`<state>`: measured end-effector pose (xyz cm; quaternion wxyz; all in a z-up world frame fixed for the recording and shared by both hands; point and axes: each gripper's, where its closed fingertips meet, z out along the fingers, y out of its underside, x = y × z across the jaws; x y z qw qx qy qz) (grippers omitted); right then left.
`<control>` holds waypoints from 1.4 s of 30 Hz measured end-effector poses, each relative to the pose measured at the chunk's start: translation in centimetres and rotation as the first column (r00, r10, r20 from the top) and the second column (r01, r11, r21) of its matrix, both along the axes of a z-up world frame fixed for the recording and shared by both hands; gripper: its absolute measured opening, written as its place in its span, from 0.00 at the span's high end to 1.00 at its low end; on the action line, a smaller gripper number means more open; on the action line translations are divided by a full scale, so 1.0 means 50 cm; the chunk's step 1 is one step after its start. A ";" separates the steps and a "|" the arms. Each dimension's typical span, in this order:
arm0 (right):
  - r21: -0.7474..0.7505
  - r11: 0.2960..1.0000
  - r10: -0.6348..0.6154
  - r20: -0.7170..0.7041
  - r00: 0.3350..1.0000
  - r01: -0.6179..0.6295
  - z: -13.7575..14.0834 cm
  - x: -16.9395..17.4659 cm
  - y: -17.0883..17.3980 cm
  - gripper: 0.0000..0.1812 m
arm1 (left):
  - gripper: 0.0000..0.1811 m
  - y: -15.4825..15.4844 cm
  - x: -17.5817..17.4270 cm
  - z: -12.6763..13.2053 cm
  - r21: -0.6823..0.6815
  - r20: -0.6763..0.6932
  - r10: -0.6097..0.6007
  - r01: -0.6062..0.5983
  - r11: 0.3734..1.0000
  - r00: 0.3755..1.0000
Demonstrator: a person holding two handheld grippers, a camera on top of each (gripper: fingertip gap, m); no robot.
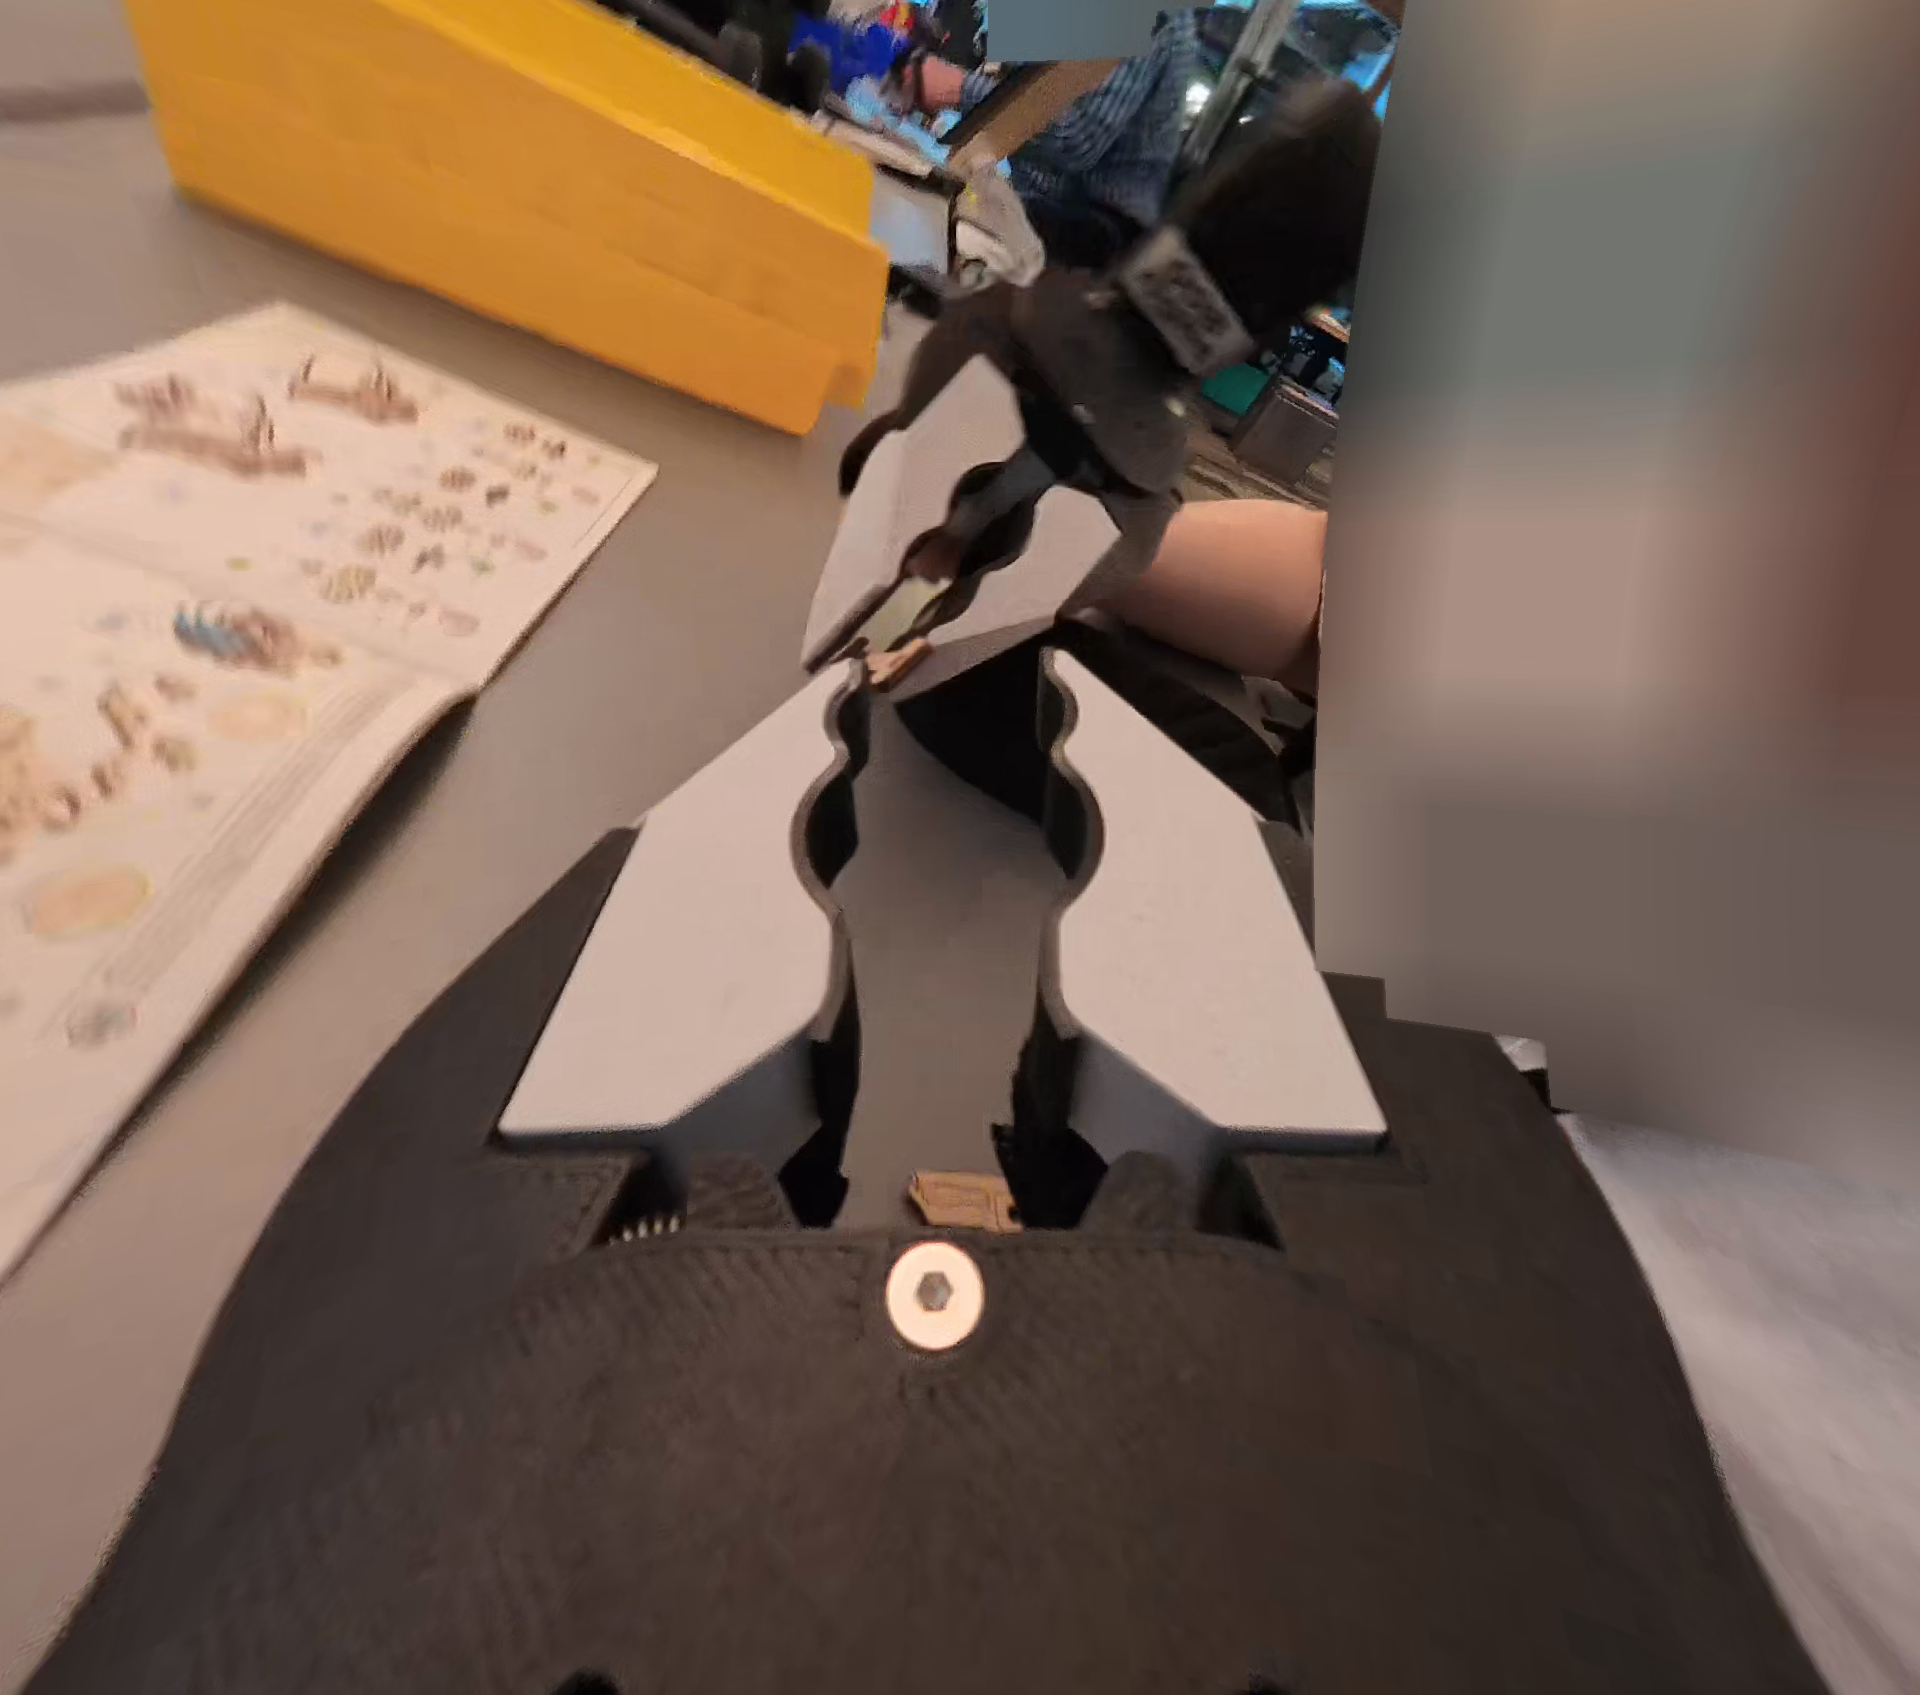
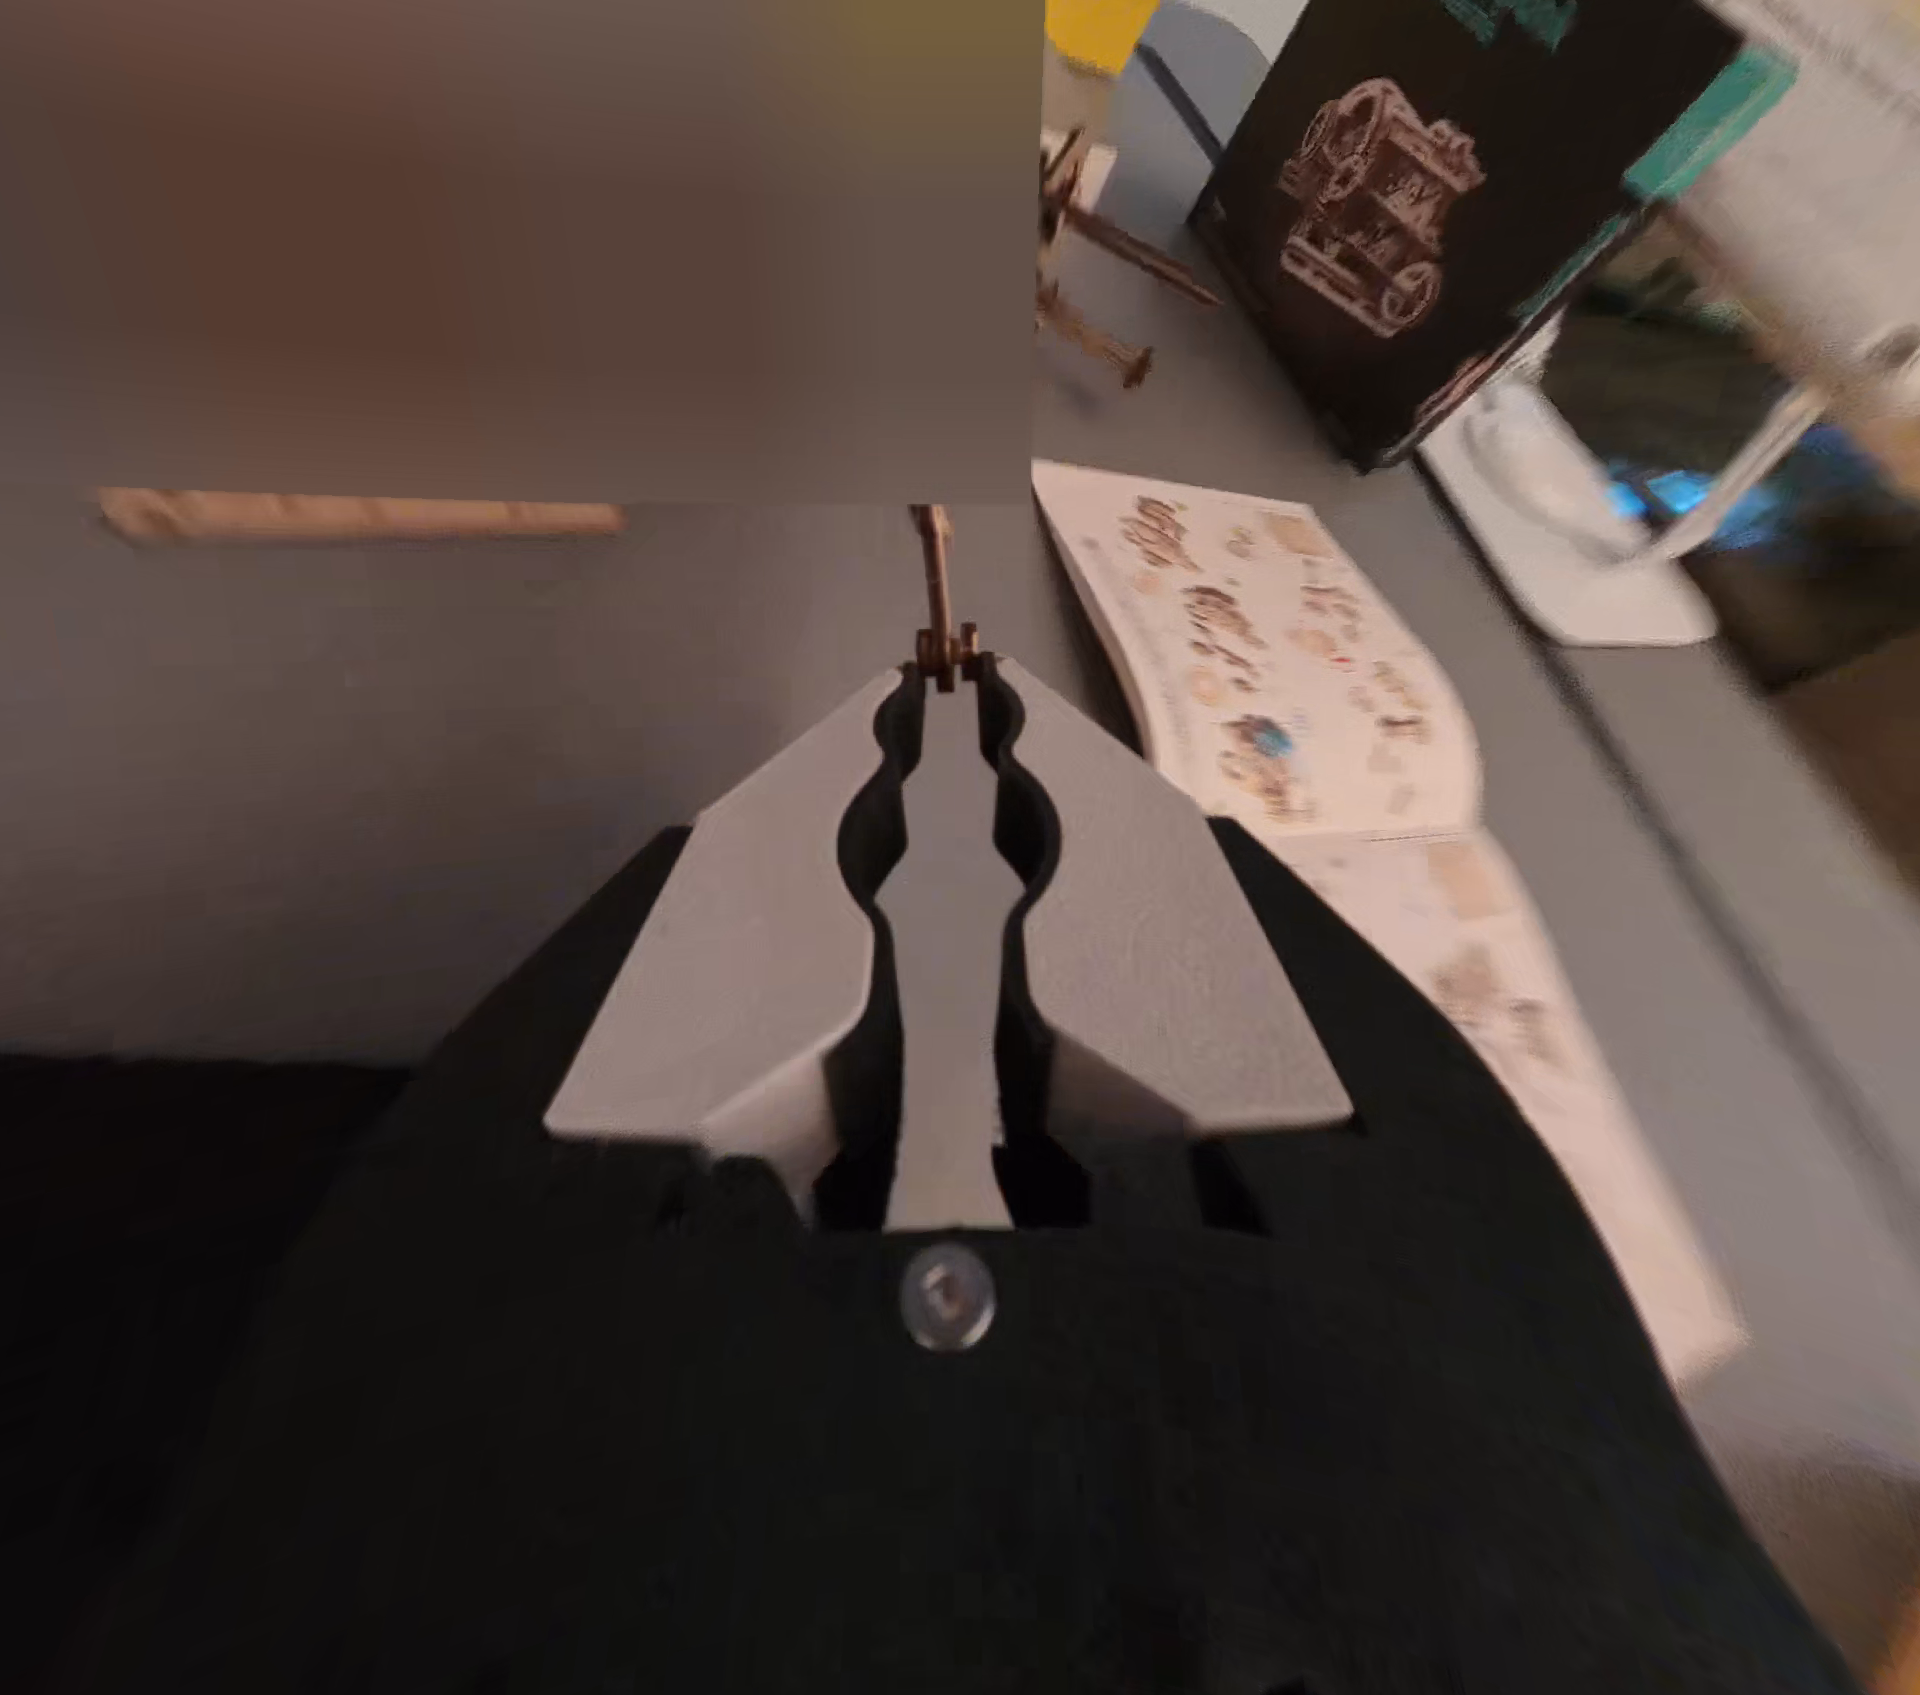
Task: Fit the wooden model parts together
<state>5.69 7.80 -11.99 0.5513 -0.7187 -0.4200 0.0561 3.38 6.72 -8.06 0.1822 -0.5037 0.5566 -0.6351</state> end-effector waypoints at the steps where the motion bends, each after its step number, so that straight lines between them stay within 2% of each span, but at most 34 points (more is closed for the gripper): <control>1: 0.056 0.998 0.005 0.126 0.992 -0.012 -0.014 0.002 0.001 0.95 | 0.86 0.011 0.004 -0.018 -0.039 -0.072 0.020 -0.023 0.999 0.997; 2: 0.093 0.995 0.014 0.219 0.976 -0.035 -0.027 -0.001 0.001 0.95 | 0.86 0.019 0.008 -0.033 -0.080 -0.123 0.030 -0.040 0.996 0.992; 4: 0.112 0.992 0.017 0.319 0.948 -0.056 -0.047 -0.007 0.001 0.95 | 0.85 0.013 0.009 -0.048 -0.122 -0.159 -0.002 -0.017 0.992 0.987; 6: 0.147 0.987 0.007 0.396 0.918 -0.071 -0.054 -0.008 0.006 0.95 | 0.84 0.009 0.007 -0.075 -0.029 -0.209 -0.008 0.002 1.000 0.978; 9: 0.229 0.963 0.001 0.532 0.847 -0.145 -0.063 -0.012 0.013 0.95 | 0.85 0.020 0.010 -0.128 0.150 -0.306 0.068 -0.022 0.988 0.950; 11: 0.200 0.965 0.017 0.596 0.803 -0.169 -0.091 -0.018 0.017 0.92 | 0.88 0.016 0.009 -0.156 0.237 -0.362 0.081 0.008 0.971 0.929; 14: 0.171 0.973 0.013 0.630 0.777 -0.155 -0.095 -0.014 0.019 0.89 | 0.93 0.012 0.005 -0.187 0.341 -0.412 0.096 0.056 0.938 0.906; 17: 0.071 0.989 0.074 0.528 0.846 -0.131 -0.090 -0.008 -0.004 0.91 | 0.96 0.008 0.005 -0.189 0.361 -0.408 0.094 0.066 0.930 0.908; 18: 0.025 0.993 0.091 0.442 0.892 -0.113 -0.081 -0.009 -0.010 0.92 | 0.95 0.008 0.005 -0.185 0.354 -0.400 0.090 0.063 0.933 0.912; 20: -0.082 0.992 0.107 0.180 0.978 -0.093 -0.047 -0.021 -0.017 0.98 | 0.94 0.013 0.005 -0.175 0.341 -0.380 0.097 0.042 0.939 0.920; 22: -0.209 0.955 0.179 -0.156 0.971 -0.209 -0.006 -0.056 -0.035 1.00 | 0.93 0.023 0.002 -0.165 0.337 -0.367 0.110 0.022 0.941 0.924; 23: -0.254 0.944 0.132 -0.291 0.948 -0.209 0.006 -0.060 -0.020 1.00 | 0.93 0.032 -0.001 -0.163 0.344 -0.371 0.125 0.011 0.939 0.920; 24: -0.324 0.920 0.105 -0.338 0.935 -0.220 -0.006 -0.061 -0.013 1.00 | 0.94 0.042 -0.006 -0.162 0.352 -0.375 0.142 -0.001 0.936 0.916; 26: -0.373 0.910 0.082 -0.265 0.961 -0.181 -0.037 -0.051 0.004 1.00 | 0.95 0.058 -0.015 -0.160 0.360 -0.380 0.170 -0.024 0.933 0.909; 29: -0.353 0.915 0.117 -0.227 0.967 -0.194 -0.028 -0.067 0.010 1.00 | 0.95 0.059 -0.016 -0.150 0.322 -0.373 0.159 -0.033 0.946 0.914; 32: -0.395 0.907 0.124 -0.092 0.988 -0.150 -0.087 -0.054 0.011 1.00 | 0.95 0.043 -0.014 -0.152 0.302 -0.383 0.130 -0.009 0.953 0.915; 35: -0.281 0.944 0.147 -0.123 0.982 -0.176 -0.029 -0.064 0.006 1.00 | 0.95 0.035 -0.016 -0.165 0.350 -0.394 0.125 0.023 0.936 0.910; 36: -0.294 0.940 0.140 -0.122 0.983 -0.171 -0.039 -0.061 0.007 1.00 | 0.95 0.033 -0.016 -0.168 0.365 -0.397 0.127 0.029 0.931 0.909; 38: -0.396 0.910 0.112 -0.047 0.993 -0.122 -0.100 -0.043 0.008 0.99 | 0.95 0.027 -0.015 -0.174 0.375 -0.401 0.119 0.044 0.926 0.908; 41: -0.324 0.935 0.119 -0.094 0.988 -0.144 -0.050 -0.054 0.011 1.00 | 0.95 0.018 -0.015 -0.183 0.366 -0.418 0.104 0.062 0.929 0.903; 42: -0.319 0.939 0.109 -0.088 0.990 -0.132 -0.056 -0.050 0.014 1.00 | 0.96 0.015 -0.014 -0.185 0.365 -0.420 0.101 0.066 0.928 0.902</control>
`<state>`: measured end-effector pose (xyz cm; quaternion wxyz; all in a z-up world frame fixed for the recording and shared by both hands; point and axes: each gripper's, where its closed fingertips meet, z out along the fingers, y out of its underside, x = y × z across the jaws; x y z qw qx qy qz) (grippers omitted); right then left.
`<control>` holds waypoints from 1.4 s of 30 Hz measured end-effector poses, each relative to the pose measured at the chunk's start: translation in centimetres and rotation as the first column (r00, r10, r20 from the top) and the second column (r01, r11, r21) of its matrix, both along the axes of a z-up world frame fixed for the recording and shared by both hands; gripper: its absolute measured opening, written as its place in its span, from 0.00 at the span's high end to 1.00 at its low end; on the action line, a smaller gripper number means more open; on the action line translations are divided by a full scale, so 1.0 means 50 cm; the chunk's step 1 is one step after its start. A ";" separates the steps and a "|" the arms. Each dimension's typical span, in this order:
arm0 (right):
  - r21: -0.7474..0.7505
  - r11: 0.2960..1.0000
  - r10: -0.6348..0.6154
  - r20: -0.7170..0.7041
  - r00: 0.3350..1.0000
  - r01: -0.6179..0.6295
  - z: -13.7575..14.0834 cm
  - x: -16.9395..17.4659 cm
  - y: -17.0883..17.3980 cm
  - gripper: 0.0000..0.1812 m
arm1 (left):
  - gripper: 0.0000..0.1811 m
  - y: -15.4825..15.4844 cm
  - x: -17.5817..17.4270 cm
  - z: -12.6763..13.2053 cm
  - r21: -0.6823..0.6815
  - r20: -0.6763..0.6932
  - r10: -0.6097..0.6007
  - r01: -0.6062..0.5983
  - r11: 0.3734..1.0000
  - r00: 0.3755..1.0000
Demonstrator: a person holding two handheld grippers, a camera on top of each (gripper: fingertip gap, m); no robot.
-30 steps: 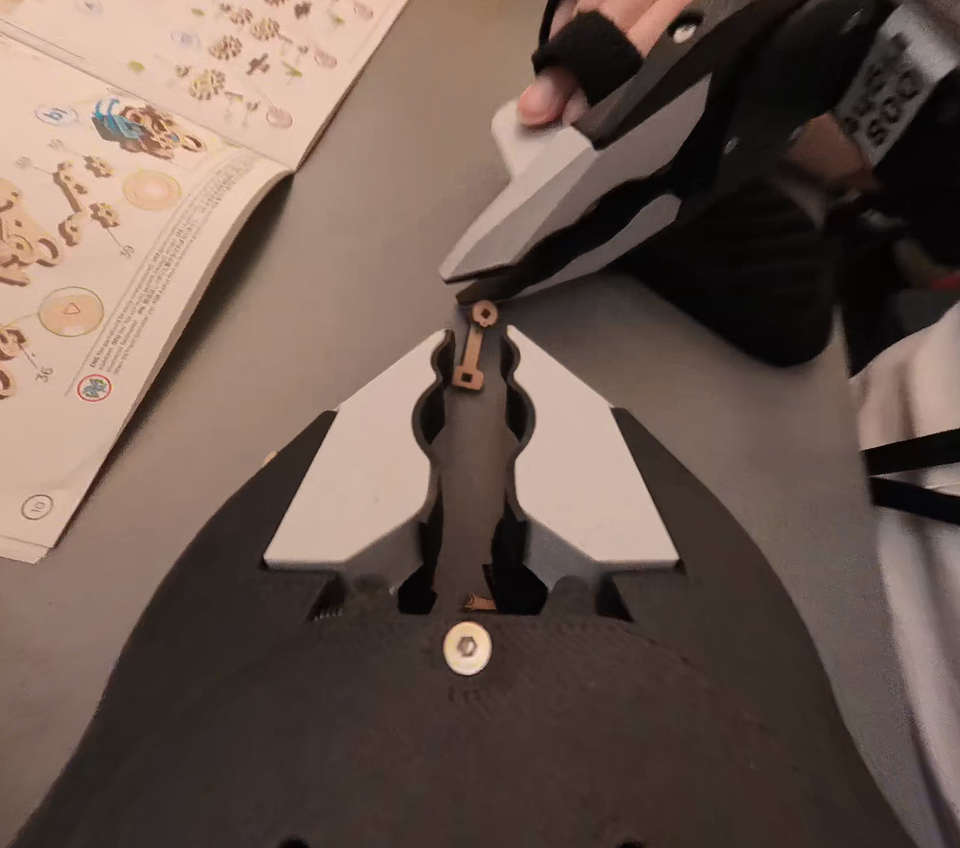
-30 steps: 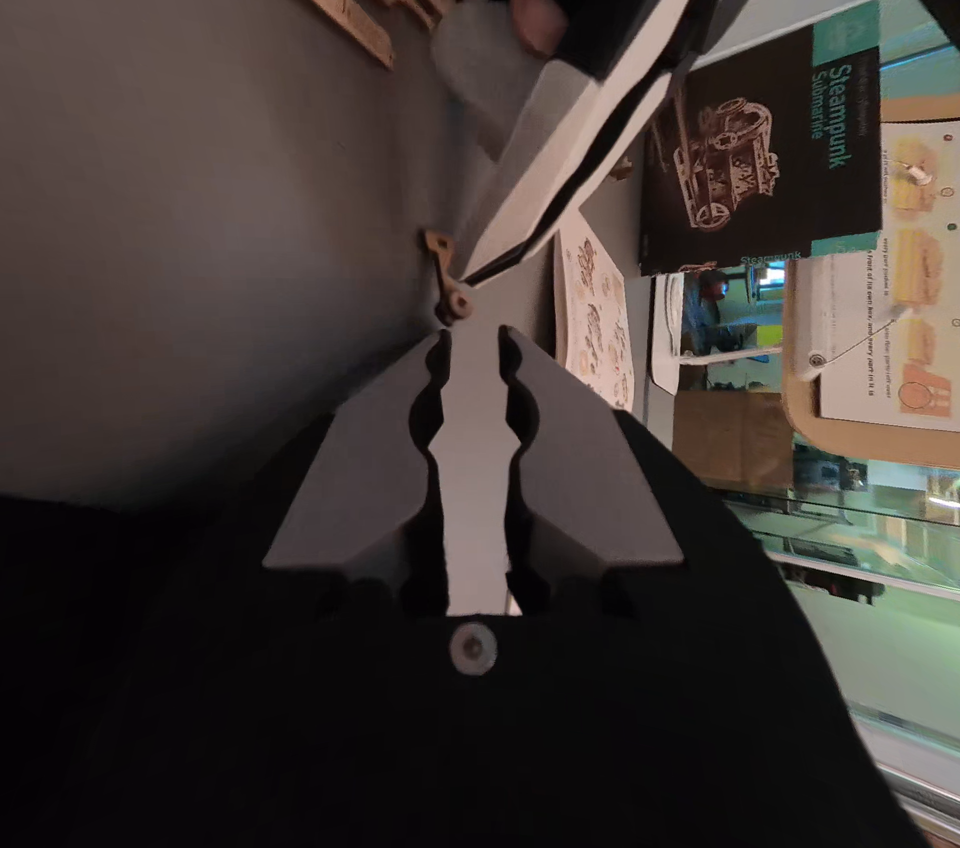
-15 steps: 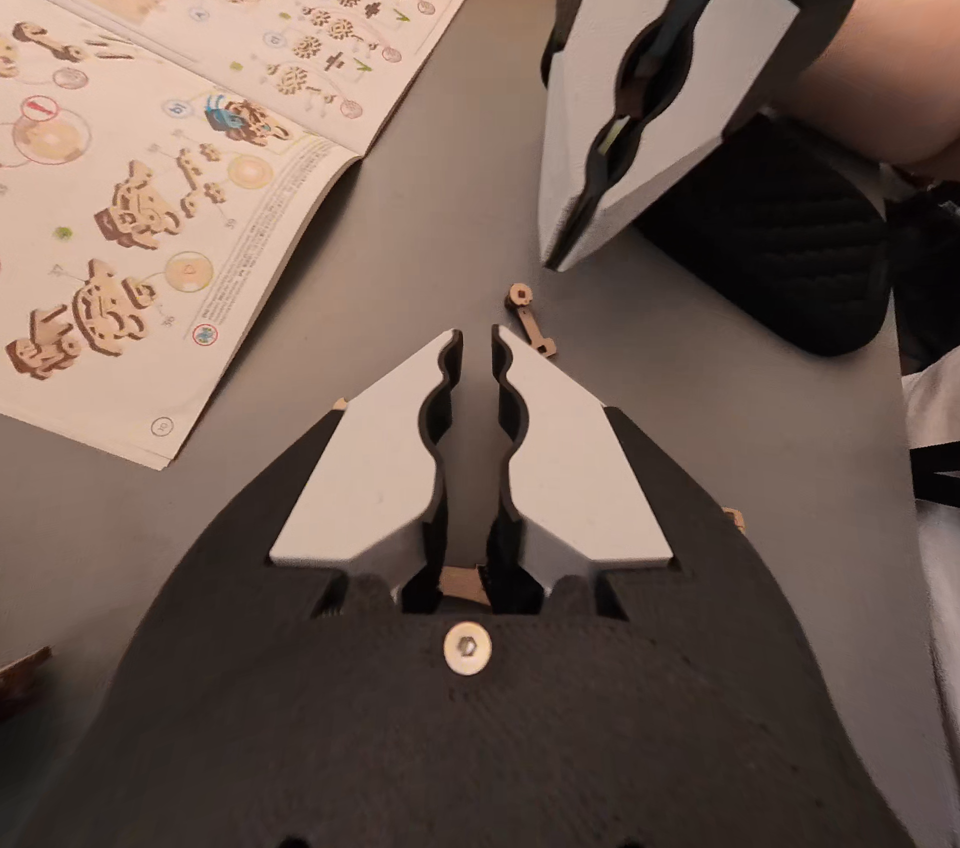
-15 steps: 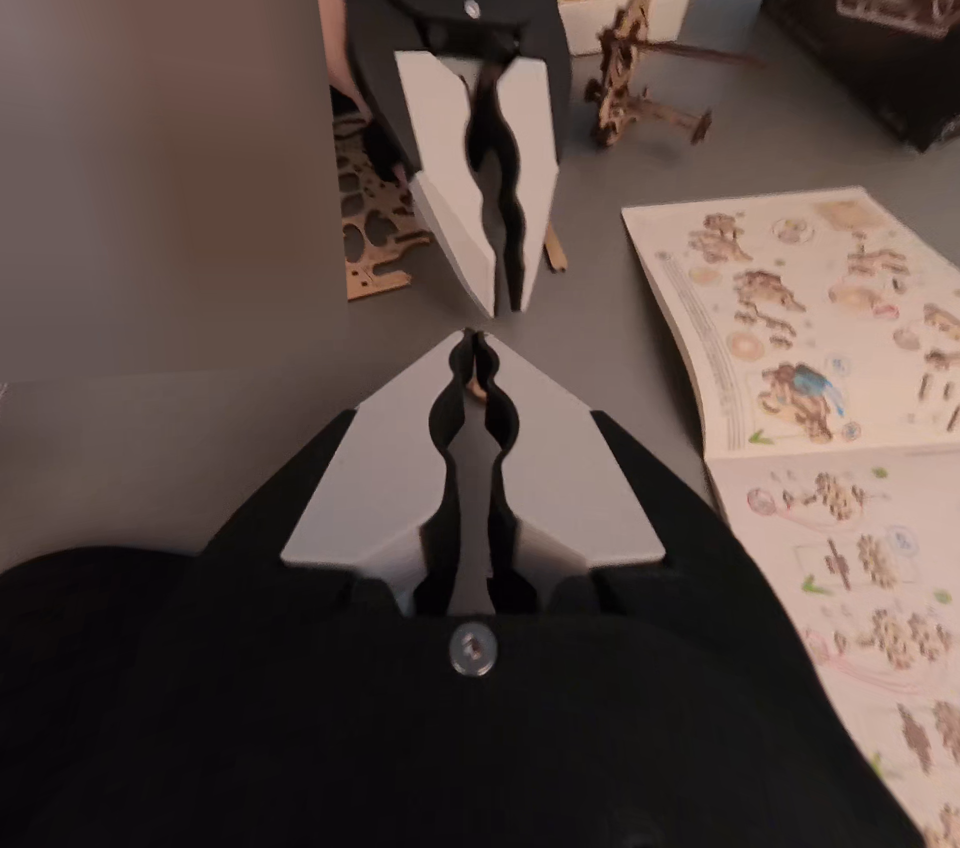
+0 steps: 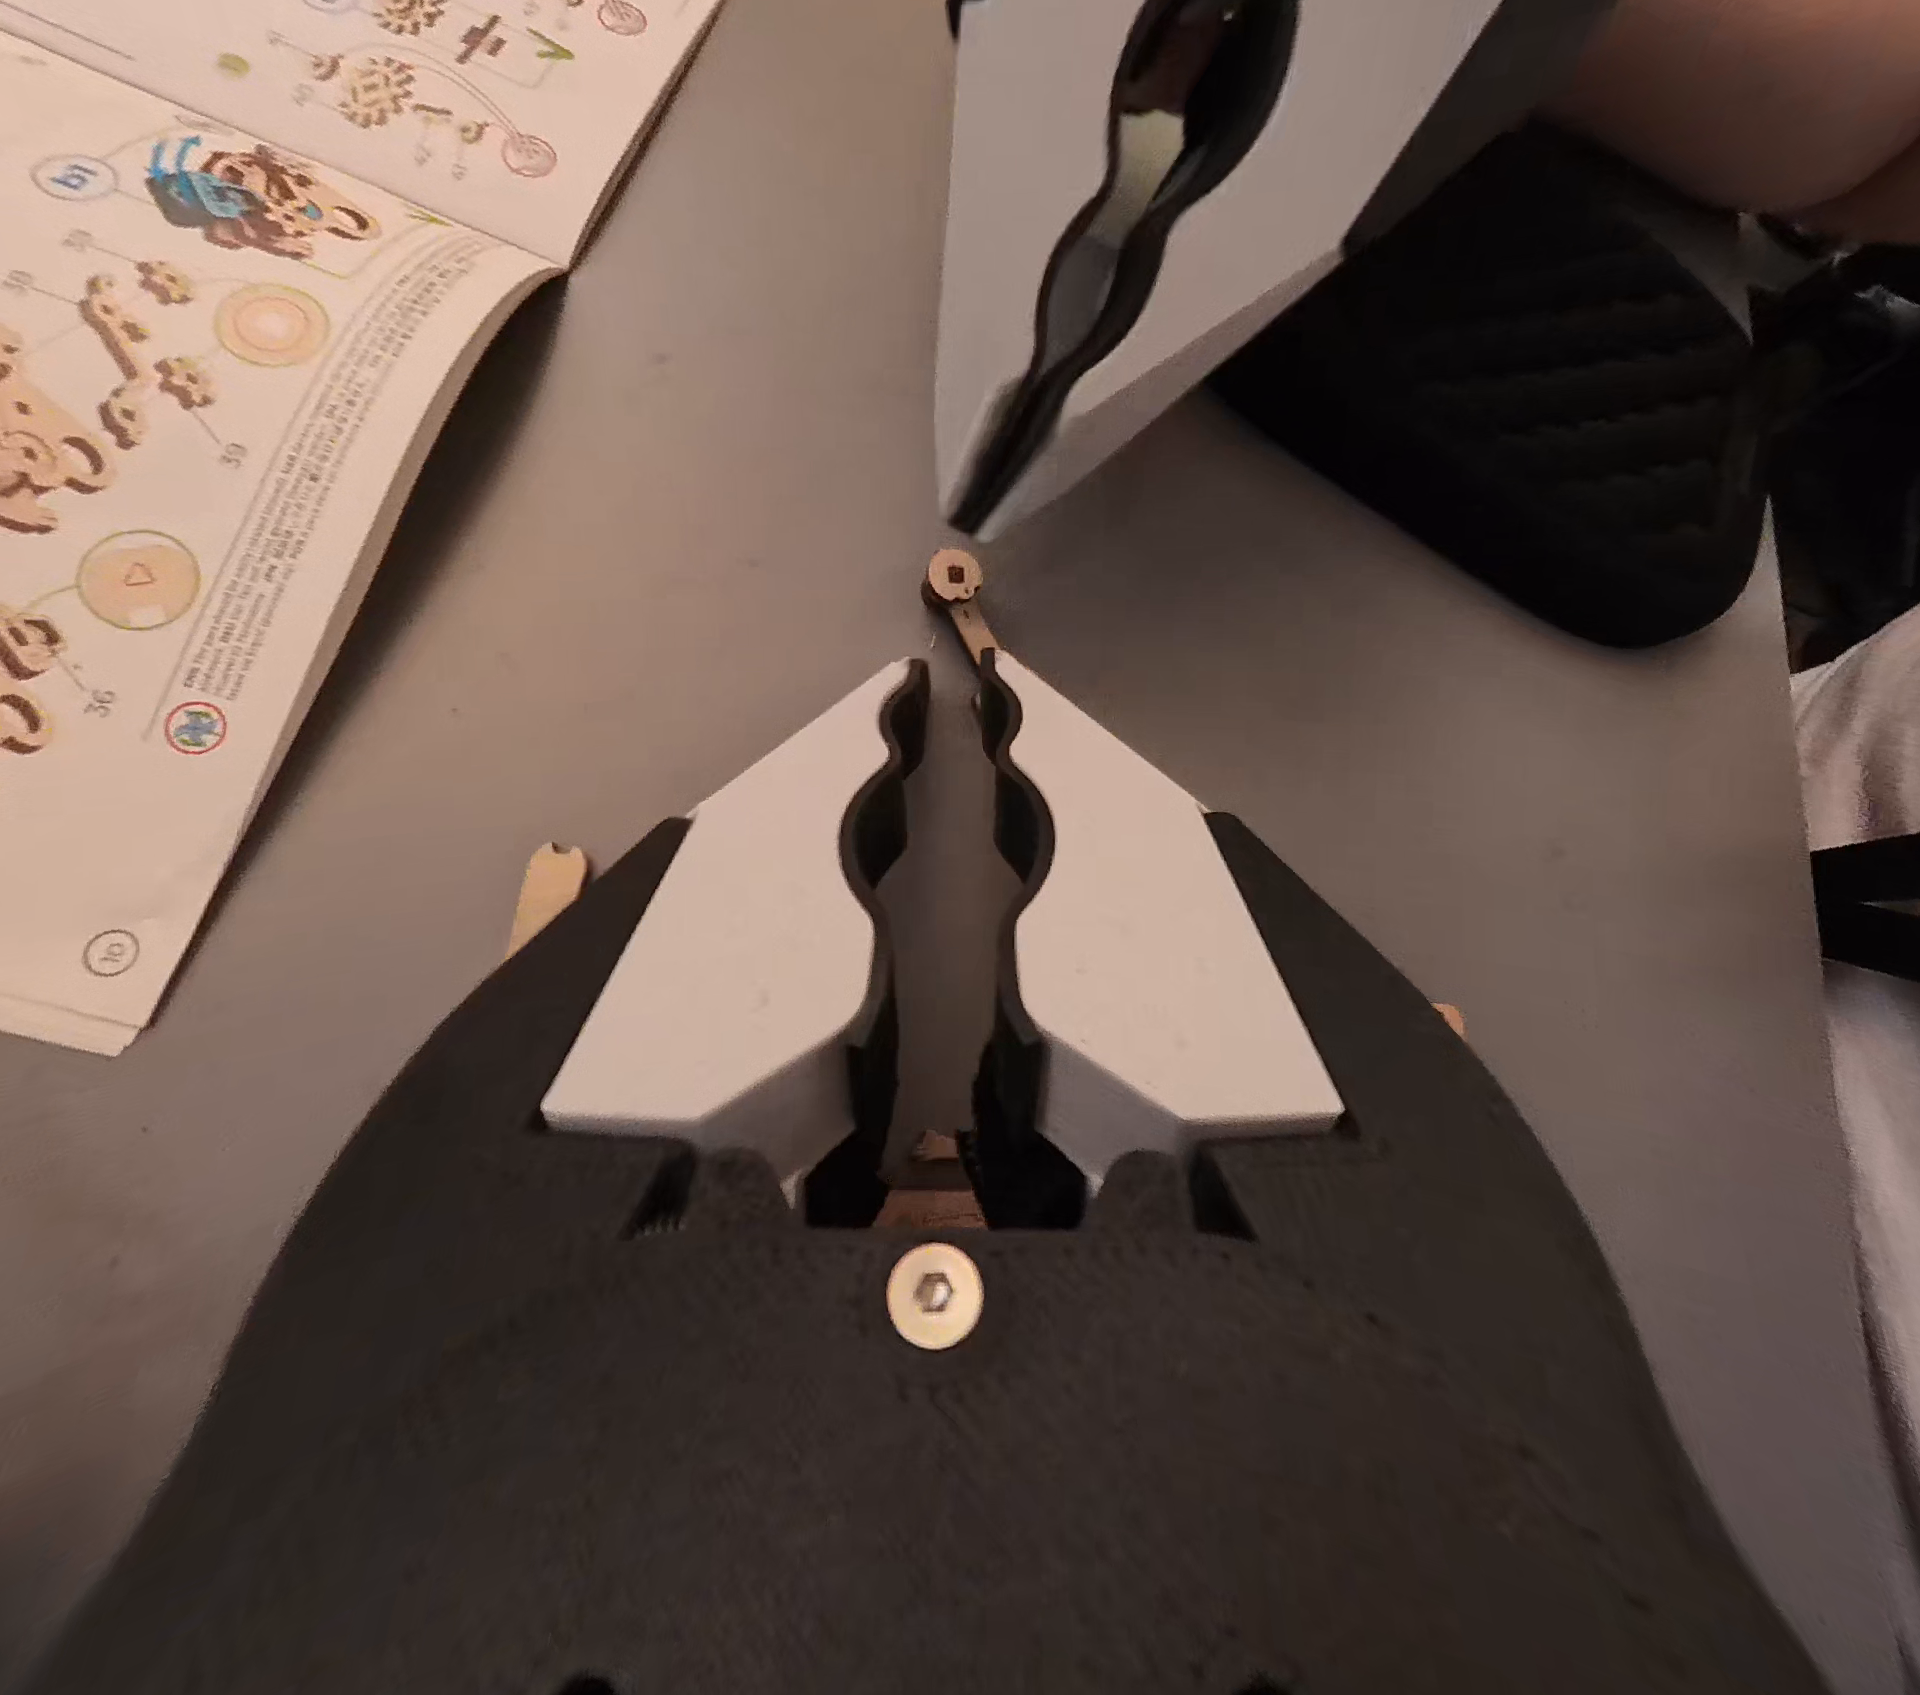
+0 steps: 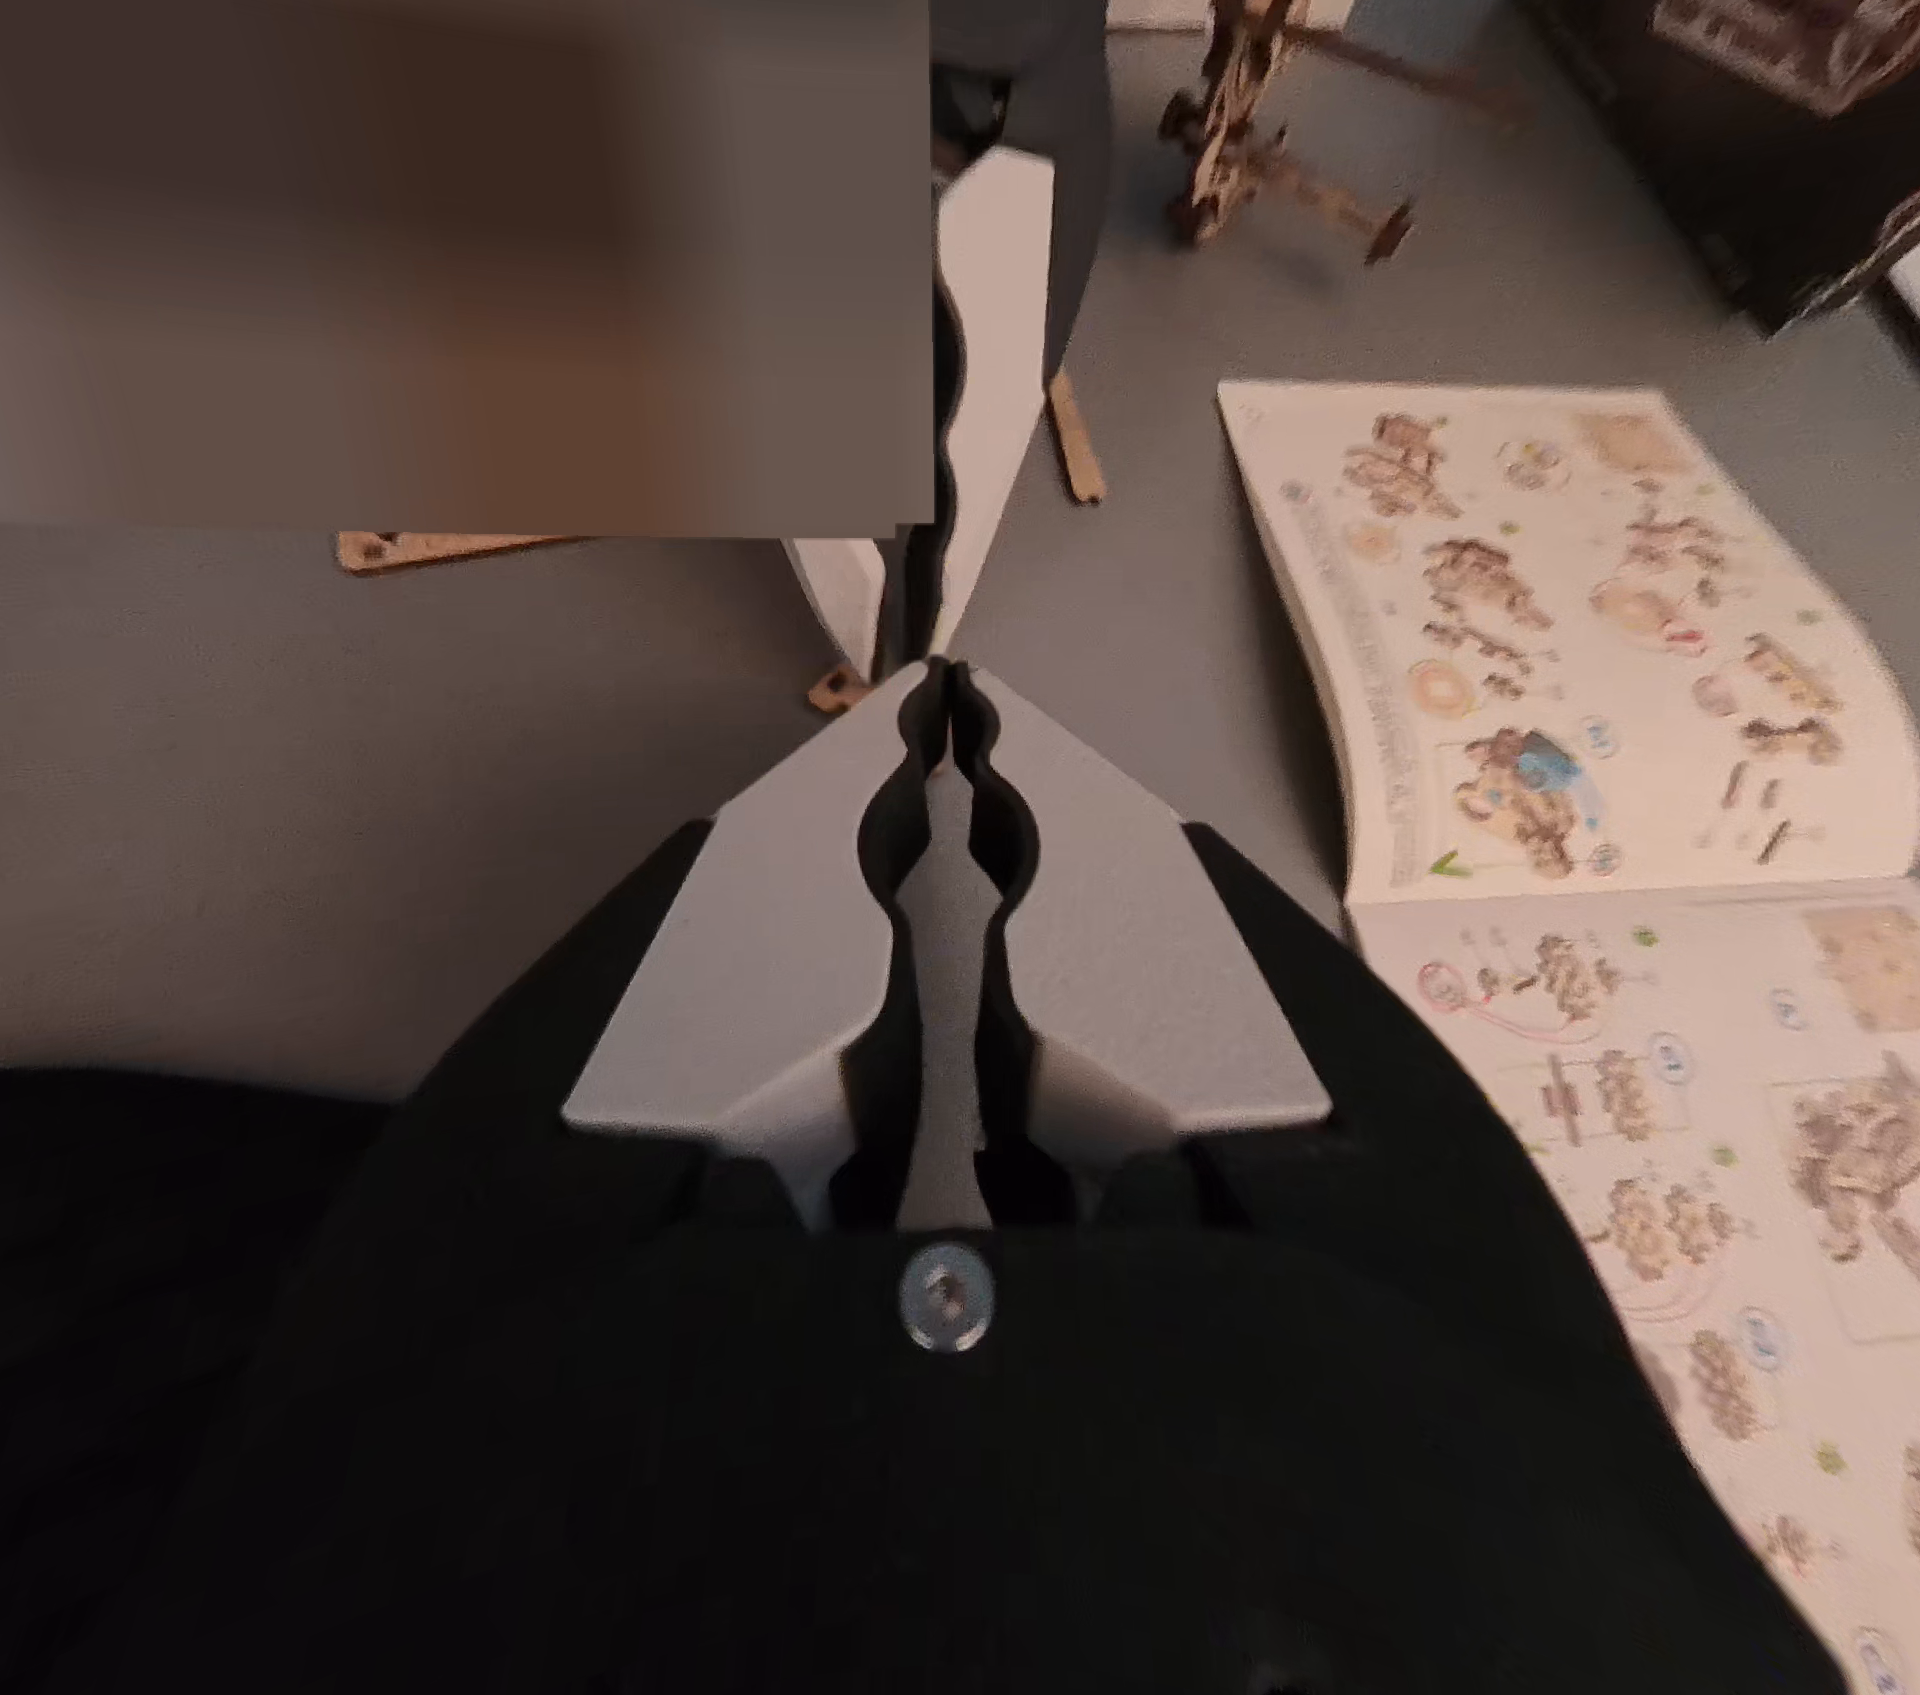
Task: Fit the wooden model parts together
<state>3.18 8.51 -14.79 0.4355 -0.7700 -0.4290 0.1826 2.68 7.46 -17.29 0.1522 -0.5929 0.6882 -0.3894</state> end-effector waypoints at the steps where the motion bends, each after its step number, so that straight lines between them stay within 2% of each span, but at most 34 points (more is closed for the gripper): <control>1: -0.058 0.998 0.001 0.026 1.000 0.000 -0.030 0.006 -0.003 1.00 | 0.96 -0.002 0.001 -0.002 0.001 -0.001 -0.003 0.003 1.000 1.000; 2: -0.075 0.997 0.000 0.005 1.000 0.000 -0.037 0.004 -0.004 1.00 | 0.96 -0.003 0.002 -0.004 0.001 -0.002 -0.003 0.003 1.000 1.000; 5: 0.035 0.999 0.013 -0.005 1.000 -0.013 0.019 -0.007 -0.006 1.00 | 0.96 -0.002 0.002 -0.006 -0.001 -0.006 0.001 -0.001 1.000 1.000; 6: 0.041 0.999 0.025 -0.006 1.000 -0.025 0.017 -0.014 -0.011 1.00 | 0.96 -0.001 0.003 -0.005 -0.002 -0.003 0.007 -0.007 1.000 1.000; 8: -0.055 0.998 0.007 0.064 0.998 -0.003 -0.044 -0.001 -0.012 0.99 | 0.96 0.000 0.003 -0.005 -0.011 -0.004 0.009 -0.009 1.000 1.000; 9: -0.043 0.999 0.017 -0.007 1.000 -0.017 -0.021 -0.012 -0.012 1.00 | 0.96 0.001 0.004 -0.004 -0.014 -0.001 0.013 -0.013 1.000 1.000; 12: 0.055 0.998 -0.006 -0.012 1.000 0.006 0.030 -0.012 -0.002 1.00 | 0.96 0.002 0.004 -0.004 -0.021 -0.003 0.015 -0.015 1.000 1.000; 15: -0.076 0.997 -0.016 0.020 1.000 0.017 -0.035 -0.008 -0.002 1.00 | 0.97 0.002 0.004 -0.006 -0.034 -0.009 0.018 -0.018 0.999 1.000; 18: 0.024 1.000 -0.009 -0.030 1.000 0.010 0.024 -0.024 -0.002 1.00 | 0.98 0.004 0.004 -0.004 -0.030 -0.003 0.021 -0.021 0.999 1.000; 19: 0.003 1.000 0.002 -0.036 0.999 -0.002 0.011 -0.027 -0.007 1.00 | 0.98 0.004 0.005 -0.003 -0.031 0.000 0.023 -0.023 0.999 1.000; 20: -0.059 0.998 -0.006 -0.006 1.000 0.006 -0.025 -0.020 -0.008 1.00 | 0.98 0.005 0.004 -0.004 -0.035 -0.004 0.024 -0.025 0.999 1.000; 21: -0.069 0.998 -0.011 -0.009 1.000 0.011 -0.032 -0.017 -0.005 1.00 | 0.98 0.008 0.004 -0.004 -0.034 -0.004 0.032 -0.032 0.999 0.999; 24: 0.041 0.999 -0.014 -0.087 0.996 0.017 0.039 -0.022 -0.003 1.00 | 0.98 0.013 0.002 -0.002 -0.019 0.001 0.032 -0.032 0.999 0.999; 26: -0.071 0.997 -0.013 -0.022 1.000 0.011 -0.027 -0.015 -0.007 1.00 | 0.98 0.013 0.002 -0.006 -0.010 -0.004 0.030 -0.030 0.999 1.000; 27: -0.076 0.997 -0.006 -0.022 1.000 0.005 -0.032 -0.017 -0.007 1.00 | 0.99 0.010 0.001 -0.007 -0.010 -0.008 0.022 -0.022 1.000 1.000; 29: 0.067 0.998 -0.001 -0.055 0.998 0.004 0.035 -0.023 -0.004 1.00 | 0.99 0.009 0.001 -0.007 0.000 -0.005 0.020 -0.020 1.000 1.000; 30: 0.097 0.995 0.022 -0.078 0.997 -0.014 0.049 -0.031 -0.010 1.00 | 0.99 0.008 0.001 -0.007 0.002 -0.005 0.017 -0.017 1.000 1.000; 32: -0.033 0.999 -0.004 0.008 1.000 0.005 -0.028 -0.014 -0.009 1.00 | 0.99 0.008 0.002 -0.007 -0.002 -0.004 0.018 -0.018 1.000 1.000; 33: -0.058 0.998 0.005 -0.012 1.000 -0.006 -0.035 -0.017 -0.010 1.00 | 0.99 0.007 0.001 -0.007 -0.004 -0.005 0.015 -0.015 1.000 1.000; 36: 0.078 0.997 0.017 -0.047 0.999 -0.013 0.029 -0.026 -0.007 1.00 | 0.99 0.006 0.001 -0.007 0.002 -0.003 0.011 -0.011 1.000 1.000; 37: 0.047 0.998 0.035 -0.040 0.999 -0.033 0.011 -0.032 -0.014 1.00 | 0.99 0.006 0.002 -0.007 0.003 -0.003 0.010 -0.010 1.000 1.000; 38: -0.021 0.999 0.040 0.012 0.999 -0.040 -0.031 -0.028 -0.018 1.00 | 0.99 0.005 0.002 -0.007 0.001 -0.003 0.009 -0.009 1.000 1.000; 39: -0.016 0.999 0.045 0.019 0.999 -0.045 -0.033 -0.027 -0.017 1.00 | 0.99 0.004 0.002 -0.008 -0.001 -0.003 0.008 -0.008 1.000 1.000; 41: 0.063 0.996 0.057 -0.027 0.998 -0.055 0.013 -0.036 -0.018 1.00 | 0.99 0.004 0.001 -0.008 0.001 -0.003 0.009 -0.009 1.000 1.000; 42: 0.070 0.996 0.065 -0.027 0.998 -0.063 0.011 -0.040 -0.020 1.00 | 0.99 0.005 0.001 -0.008 0.001 -0.003 0.010 -0.010 1.000 1.000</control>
